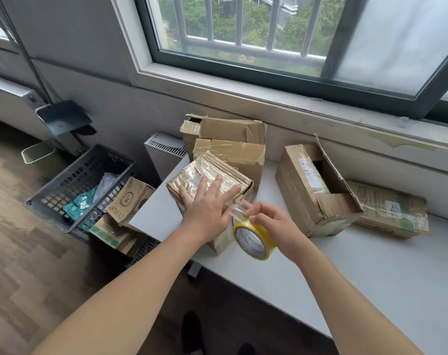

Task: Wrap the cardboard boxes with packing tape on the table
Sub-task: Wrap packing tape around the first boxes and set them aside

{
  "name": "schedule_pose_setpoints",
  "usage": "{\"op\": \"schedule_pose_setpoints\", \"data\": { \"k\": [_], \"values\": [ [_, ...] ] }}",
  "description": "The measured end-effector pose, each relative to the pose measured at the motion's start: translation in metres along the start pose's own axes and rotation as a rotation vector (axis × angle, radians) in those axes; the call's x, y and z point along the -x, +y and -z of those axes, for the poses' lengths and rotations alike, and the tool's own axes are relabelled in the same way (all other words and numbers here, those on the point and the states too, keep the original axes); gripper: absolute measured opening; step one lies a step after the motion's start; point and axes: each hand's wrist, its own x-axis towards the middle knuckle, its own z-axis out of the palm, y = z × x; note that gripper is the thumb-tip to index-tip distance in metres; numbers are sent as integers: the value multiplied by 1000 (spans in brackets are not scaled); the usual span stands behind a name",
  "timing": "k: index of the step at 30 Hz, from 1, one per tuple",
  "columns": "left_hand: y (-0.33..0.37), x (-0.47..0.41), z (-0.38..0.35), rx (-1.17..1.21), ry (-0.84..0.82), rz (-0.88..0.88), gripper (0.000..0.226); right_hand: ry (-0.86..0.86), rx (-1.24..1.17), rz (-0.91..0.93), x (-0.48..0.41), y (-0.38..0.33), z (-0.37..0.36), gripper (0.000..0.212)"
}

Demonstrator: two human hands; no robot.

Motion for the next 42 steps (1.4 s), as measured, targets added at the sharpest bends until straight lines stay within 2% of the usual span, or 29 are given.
{"op": "schedule_pose_setpoints", "data": {
  "k": [7, 13, 20, 23, 27, 31, 35, 42],
  "values": [
    [5, -3, 1, -15, 29, -1, 53, -61, -46, -15, -5, 1, 7, 27],
    [6, -4, -6, 75, 128, 28, 47, -73, 11, -8, -9, -1, 12, 7],
    [7, -3, -8, 54, 140, 21, 46, 46, 156, 59, -10, -16, 12, 18],
    [5, -3, -7, 39, 126, 19, 48, 18, 160, 72, -14, -18, 13, 19],
    [5, -3, -8, 47, 124, 24, 46, -27, 40, 5, -18, 0, 19, 28],
    [6, -4, -11, 27, 125, 18, 48, -45, -160, -27, -20, 19, 16, 21],
    [4, -5, -10, 23, 98, 22, 50, -51, -334, -34, -26, 25, 11, 26],
    [-10, -7, 7, -98, -130, -83, 73, -105, -374, -25, -30, 31, 10, 21]
  ]
}}
